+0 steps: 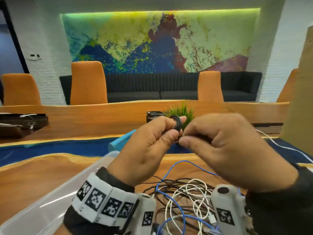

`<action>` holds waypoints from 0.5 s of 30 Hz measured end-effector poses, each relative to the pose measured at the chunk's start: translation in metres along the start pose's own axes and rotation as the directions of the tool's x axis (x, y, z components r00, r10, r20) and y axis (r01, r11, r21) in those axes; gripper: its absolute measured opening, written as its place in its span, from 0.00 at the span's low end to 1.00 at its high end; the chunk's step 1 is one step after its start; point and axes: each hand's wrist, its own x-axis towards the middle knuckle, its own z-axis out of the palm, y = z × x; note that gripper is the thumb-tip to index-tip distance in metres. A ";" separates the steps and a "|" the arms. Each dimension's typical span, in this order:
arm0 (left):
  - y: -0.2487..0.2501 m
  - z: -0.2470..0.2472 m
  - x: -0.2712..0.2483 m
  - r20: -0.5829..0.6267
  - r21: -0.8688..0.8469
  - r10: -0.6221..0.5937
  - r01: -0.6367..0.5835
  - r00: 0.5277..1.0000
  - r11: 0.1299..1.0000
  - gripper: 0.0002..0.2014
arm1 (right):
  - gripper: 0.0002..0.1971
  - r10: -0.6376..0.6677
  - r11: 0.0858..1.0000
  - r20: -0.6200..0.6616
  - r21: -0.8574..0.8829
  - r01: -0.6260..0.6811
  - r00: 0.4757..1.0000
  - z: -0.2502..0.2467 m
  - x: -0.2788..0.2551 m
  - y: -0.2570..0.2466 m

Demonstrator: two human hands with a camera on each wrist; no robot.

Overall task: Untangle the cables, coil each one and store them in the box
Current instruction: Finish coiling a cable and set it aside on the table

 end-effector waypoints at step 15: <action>0.008 -0.005 0.003 -0.069 -0.591 -0.151 0.081 0.986 0.803 0.13 | 0.08 0.148 0.987 0.172 0.044 -0.158 0.974 0.025 -0.002 0.019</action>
